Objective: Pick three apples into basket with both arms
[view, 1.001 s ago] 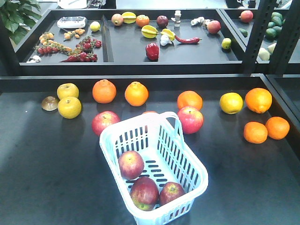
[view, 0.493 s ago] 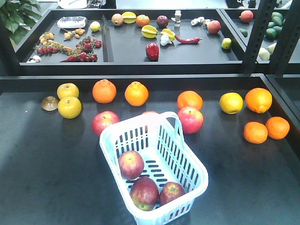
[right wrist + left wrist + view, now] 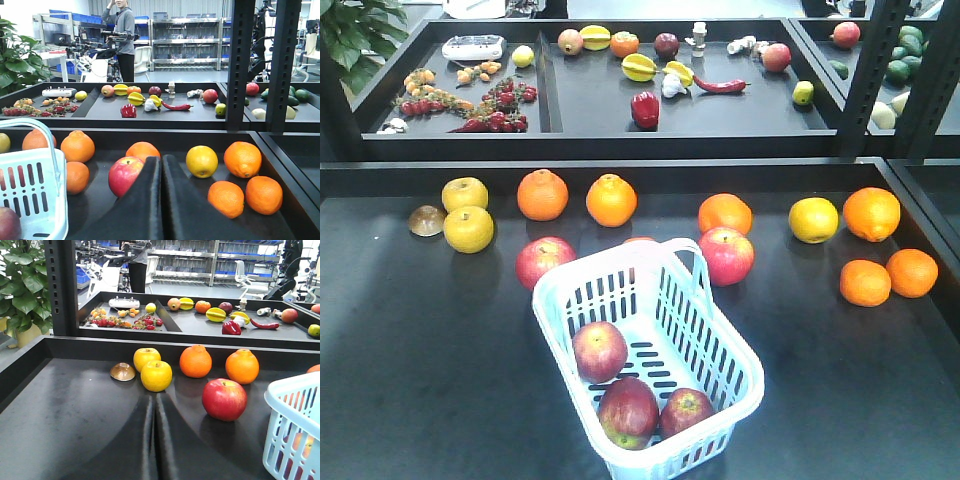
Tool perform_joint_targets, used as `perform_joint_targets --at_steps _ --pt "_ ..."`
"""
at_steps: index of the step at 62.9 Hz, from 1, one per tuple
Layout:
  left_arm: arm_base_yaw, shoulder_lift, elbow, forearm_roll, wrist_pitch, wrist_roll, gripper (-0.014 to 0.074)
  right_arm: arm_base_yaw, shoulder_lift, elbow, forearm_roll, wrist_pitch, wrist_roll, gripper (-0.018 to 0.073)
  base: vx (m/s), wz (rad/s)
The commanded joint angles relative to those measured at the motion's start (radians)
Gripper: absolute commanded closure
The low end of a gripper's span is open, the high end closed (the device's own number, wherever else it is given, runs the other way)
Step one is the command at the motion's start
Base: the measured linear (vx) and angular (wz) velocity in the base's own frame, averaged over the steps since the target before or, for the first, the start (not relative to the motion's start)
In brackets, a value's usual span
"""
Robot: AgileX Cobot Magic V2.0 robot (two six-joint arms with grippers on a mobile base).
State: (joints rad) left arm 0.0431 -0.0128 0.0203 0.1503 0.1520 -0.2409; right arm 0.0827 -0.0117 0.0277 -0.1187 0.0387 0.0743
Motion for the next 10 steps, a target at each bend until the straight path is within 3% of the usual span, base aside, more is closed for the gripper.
perform_joint_targets --at_steps 1,10 --pt "-0.002 -0.013 -0.018 -0.005 -0.079 -0.011 0.0602 -0.005 -0.012 0.014 -0.008 -0.071 -0.004 0.0568 0.0 0.0" --pt "-0.002 -0.013 -0.018 -0.005 -0.079 -0.011 0.0602 -0.005 -0.012 0.014 -0.008 -0.071 -0.004 0.0568 0.0 0.0"
